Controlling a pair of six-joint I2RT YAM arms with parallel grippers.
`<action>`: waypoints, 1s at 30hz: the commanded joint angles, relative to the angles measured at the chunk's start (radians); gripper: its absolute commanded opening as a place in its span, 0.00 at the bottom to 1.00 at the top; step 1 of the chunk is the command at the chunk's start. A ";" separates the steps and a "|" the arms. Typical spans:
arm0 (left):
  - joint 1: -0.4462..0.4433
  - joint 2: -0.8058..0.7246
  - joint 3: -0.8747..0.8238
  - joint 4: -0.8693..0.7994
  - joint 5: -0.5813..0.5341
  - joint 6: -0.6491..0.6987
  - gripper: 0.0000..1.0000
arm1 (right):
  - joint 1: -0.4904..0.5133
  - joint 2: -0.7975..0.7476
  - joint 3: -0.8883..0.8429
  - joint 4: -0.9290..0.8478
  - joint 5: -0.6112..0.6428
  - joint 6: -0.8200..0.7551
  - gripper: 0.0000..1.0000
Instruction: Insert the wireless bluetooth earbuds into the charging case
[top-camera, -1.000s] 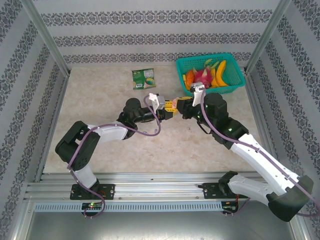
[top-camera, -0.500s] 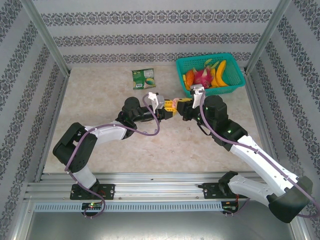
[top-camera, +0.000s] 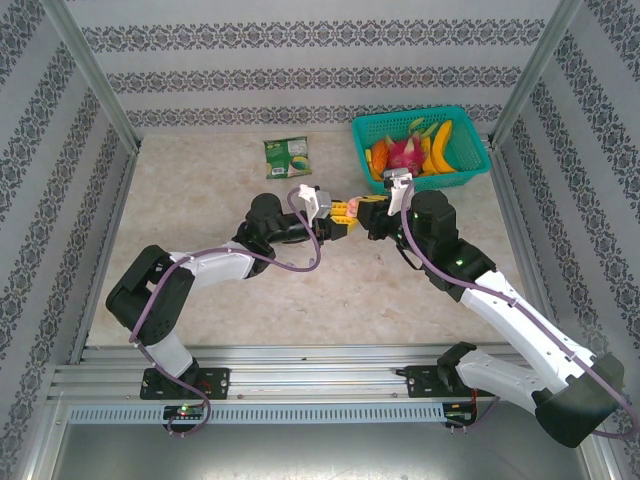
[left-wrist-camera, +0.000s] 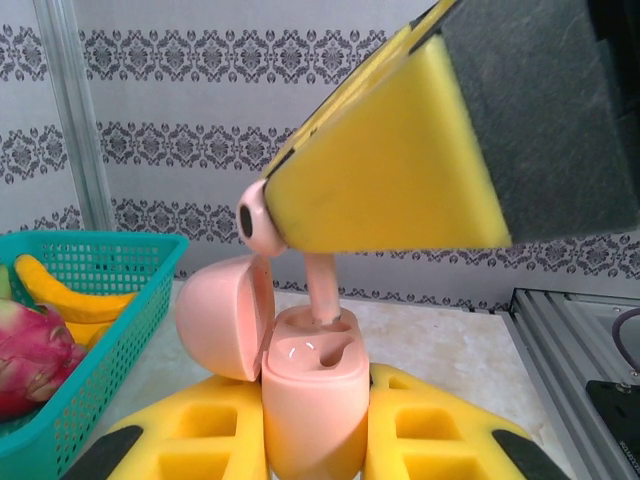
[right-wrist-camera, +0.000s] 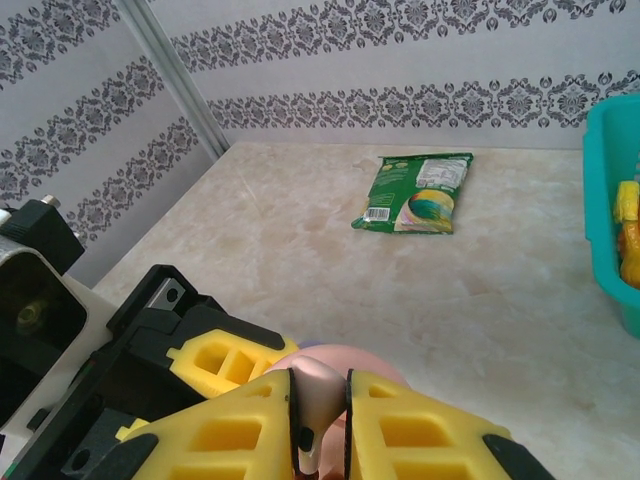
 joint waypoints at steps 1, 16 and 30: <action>-0.012 -0.034 0.030 0.005 0.026 0.001 0.00 | -0.007 -0.001 -0.018 0.033 -0.024 -0.002 0.19; -0.013 -0.037 0.036 0.009 0.000 0.019 0.00 | -0.009 0.003 -0.043 0.032 -0.042 0.004 0.16; -0.012 -0.024 0.029 0.041 -0.022 0.014 0.00 | -0.009 0.043 -0.016 -0.019 -0.092 -0.010 0.26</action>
